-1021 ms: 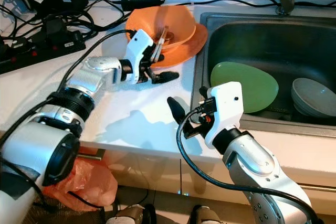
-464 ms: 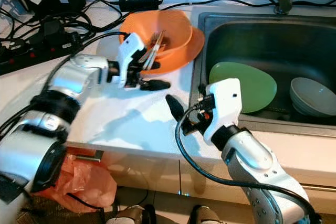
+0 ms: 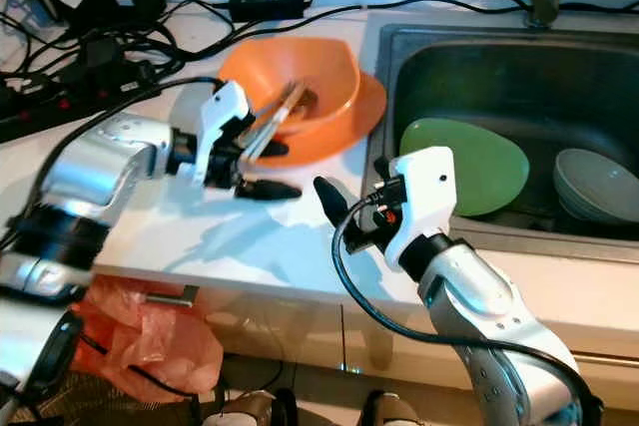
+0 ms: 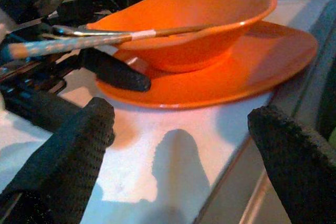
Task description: Kitchen organization
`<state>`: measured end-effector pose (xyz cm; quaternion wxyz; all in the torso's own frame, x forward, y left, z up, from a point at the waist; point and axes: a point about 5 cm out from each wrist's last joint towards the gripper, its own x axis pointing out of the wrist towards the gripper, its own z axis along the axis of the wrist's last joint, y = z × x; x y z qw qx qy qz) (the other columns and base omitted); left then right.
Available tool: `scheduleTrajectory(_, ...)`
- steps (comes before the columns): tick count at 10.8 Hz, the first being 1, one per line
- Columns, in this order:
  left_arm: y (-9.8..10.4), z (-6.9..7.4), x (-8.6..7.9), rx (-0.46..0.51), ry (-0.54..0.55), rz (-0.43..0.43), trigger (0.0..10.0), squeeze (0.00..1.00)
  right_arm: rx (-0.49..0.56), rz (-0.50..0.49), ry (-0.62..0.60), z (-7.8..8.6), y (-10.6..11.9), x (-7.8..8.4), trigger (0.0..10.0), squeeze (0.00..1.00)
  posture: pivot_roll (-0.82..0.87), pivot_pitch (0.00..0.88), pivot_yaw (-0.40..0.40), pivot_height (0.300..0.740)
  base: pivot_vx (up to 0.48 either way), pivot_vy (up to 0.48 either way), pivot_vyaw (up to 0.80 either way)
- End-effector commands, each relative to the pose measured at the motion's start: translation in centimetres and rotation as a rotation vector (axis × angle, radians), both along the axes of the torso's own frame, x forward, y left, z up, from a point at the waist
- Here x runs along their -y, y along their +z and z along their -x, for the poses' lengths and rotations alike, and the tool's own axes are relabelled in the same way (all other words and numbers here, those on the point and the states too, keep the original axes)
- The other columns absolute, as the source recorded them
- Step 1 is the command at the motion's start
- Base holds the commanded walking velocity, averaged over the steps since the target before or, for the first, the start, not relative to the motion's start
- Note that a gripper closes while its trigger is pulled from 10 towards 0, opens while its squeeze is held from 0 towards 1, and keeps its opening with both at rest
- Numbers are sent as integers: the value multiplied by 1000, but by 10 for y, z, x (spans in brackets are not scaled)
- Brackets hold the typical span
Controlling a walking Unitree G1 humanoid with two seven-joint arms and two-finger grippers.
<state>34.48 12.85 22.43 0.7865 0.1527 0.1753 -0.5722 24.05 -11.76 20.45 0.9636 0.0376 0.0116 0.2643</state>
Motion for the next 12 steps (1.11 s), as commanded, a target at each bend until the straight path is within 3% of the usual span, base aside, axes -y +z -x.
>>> scheduleTrajectory(1,-9,9,0,-65,-34,-26,10000,0,15,-4,8,-1,2,-2,10000,0,-48,126,92,740,0,0,0)
scheduleTrajectory(6,11,43,3,-65,-124,-23,10000,0,47,-4,2,-11,4,0,10000,0,-21,99,99,740,0,0,0)
scheduleTrajectory(9,19,44,-2,-28,-98,-38,10000,0,59,-7,6,-15,3,-2,10000,0,-5,81,101,740,0,0,0)
scheduleTrajectory(12,50,43,-11,40,-67,21,10000,0,85,10,7,-22,6,2,10000,0,8,61,89,740,0,0,0)
